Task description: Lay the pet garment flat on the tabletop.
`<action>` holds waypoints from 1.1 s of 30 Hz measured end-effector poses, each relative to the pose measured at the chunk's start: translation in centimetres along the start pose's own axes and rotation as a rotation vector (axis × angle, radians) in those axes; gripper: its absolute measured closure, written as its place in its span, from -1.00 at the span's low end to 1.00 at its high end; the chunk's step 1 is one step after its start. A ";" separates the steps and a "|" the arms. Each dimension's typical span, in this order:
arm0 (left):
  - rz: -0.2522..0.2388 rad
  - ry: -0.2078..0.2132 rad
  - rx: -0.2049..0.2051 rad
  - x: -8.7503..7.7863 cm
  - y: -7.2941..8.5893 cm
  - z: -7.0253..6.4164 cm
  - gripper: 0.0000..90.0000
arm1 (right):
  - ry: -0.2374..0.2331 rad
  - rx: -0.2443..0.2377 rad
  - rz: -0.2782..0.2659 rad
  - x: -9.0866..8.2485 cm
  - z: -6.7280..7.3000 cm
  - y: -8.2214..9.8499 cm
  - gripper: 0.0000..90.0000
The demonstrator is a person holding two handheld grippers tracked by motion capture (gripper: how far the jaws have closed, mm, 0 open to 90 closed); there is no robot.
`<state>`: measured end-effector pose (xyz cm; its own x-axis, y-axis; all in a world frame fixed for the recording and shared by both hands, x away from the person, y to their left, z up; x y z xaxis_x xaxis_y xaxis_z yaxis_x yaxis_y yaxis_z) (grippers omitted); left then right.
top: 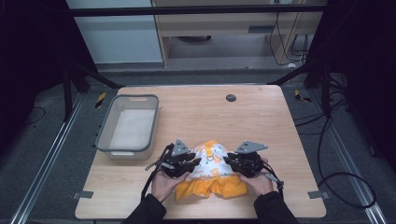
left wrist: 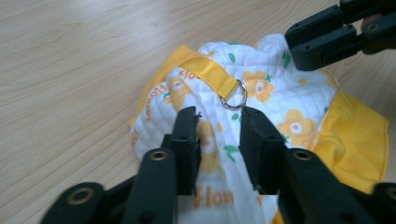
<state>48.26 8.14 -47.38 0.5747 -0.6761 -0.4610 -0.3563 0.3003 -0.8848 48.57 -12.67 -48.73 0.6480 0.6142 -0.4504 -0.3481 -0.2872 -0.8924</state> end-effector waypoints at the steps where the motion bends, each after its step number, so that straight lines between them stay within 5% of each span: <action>1: -0.018 -0.005 -0.006 -0.6 -0.2 0.2 0.36 | 0.013 0.016 -0.032 -0.7 -0.5 -0.4 0.63; 8: -0.088 -0.113 -0.066 -2.4 -1.6 3.9 0.18 | 0.084 0.070 -0.102 -1.3 -2.8 -1.6 0.64; 13: -0.045 -0.188 -0.101 -1.1 -1.0 6.0 0.18 | 0.117 0.103 -0.078 0.1 -4.4 -1.3 0.62; 17: 0.016 -0.167 -0.113 0.4 0.2 6.0 0.16 | 0.125 0.113 -0.025 1.6 -5.1 -0.3 0.59; 24: 0.079 -0.110 -0.107 0.8 2.5 4.7 0.05 | 0.044 0.100 0.024 2.1 -3.9 1.0 0.50; 33: 0.148 -0.126 -0.093 1.6 4.8 4.5 0.06 | 0.025 0.079 0.093 2.5 -3.1 2.6 0.47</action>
<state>50.78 11.51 -52.63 0.5966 -0.5382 -0.5954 -0.5066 0.3229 -0.7994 51.43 -14.16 -52.24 0.6268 0.5691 -0.5323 -0.4588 -0.2826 -0.8424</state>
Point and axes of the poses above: each handheld gripper's, and its own axes: x roughly forward along the jaws, y roughly out of its underside, z roughly to its left, the point moved 5 cm from there along x, roughly forward along the jaws, and after that the axes turned 10 degrees about -z, right-handed, at the moved point
